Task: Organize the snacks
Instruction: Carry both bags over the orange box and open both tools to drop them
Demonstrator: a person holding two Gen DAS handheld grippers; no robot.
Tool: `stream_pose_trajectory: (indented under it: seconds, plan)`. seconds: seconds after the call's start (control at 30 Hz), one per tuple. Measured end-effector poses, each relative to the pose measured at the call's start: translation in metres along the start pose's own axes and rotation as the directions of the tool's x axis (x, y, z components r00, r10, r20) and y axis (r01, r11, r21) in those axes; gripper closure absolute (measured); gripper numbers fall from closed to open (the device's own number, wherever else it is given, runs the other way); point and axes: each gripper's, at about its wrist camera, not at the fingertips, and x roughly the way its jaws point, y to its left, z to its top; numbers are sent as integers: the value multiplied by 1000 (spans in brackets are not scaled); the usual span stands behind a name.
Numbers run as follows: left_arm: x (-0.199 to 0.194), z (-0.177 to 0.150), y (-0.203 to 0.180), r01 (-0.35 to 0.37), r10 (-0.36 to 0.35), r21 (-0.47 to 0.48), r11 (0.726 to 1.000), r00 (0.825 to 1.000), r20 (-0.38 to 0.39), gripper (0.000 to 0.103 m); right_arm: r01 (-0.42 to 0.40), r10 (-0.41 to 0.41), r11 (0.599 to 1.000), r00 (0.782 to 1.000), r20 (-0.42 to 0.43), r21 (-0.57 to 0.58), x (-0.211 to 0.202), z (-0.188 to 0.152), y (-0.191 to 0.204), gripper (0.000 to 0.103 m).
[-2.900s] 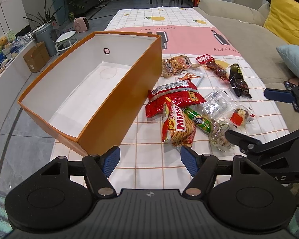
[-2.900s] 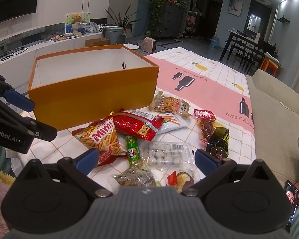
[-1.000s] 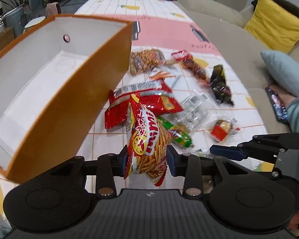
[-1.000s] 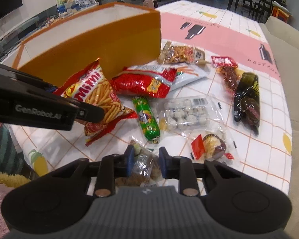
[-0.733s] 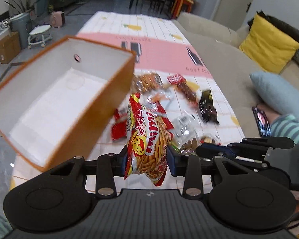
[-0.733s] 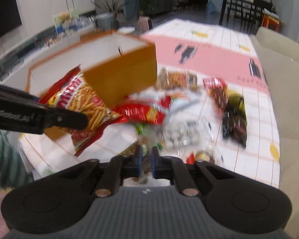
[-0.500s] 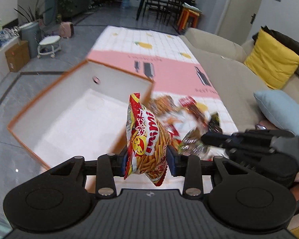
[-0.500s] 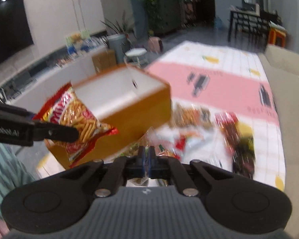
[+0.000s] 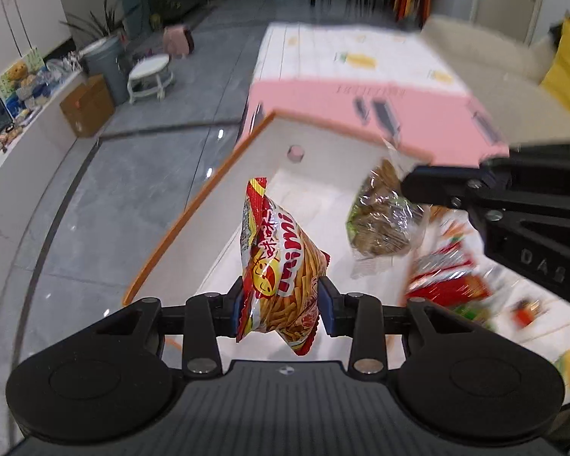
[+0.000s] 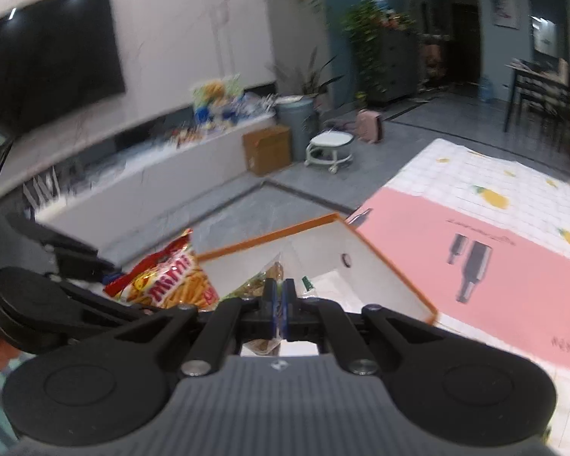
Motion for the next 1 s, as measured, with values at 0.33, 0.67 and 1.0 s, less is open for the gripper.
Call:
stream_pose_trajectory:
  seconds: [0.33, 0.67, 1.0]
  plan:
    - [80, -8, 27, 24, -35, -44, 999, 964, -262, 61, -39, -17, 974, 970, -244, -222, 89, -17, 19, 103]
    - [103, -13, 27, 29, -30, -6, 1000, 938, -345, 59, -81, -19, 969, 918, -396, -234, 133, -34, 7, 103]
    - [102, -7, 17, 3, 7, 26, 1000, 931, -366, 49, -64, -25, 976, 918, -397, -210, 126, -36, 2, 93]
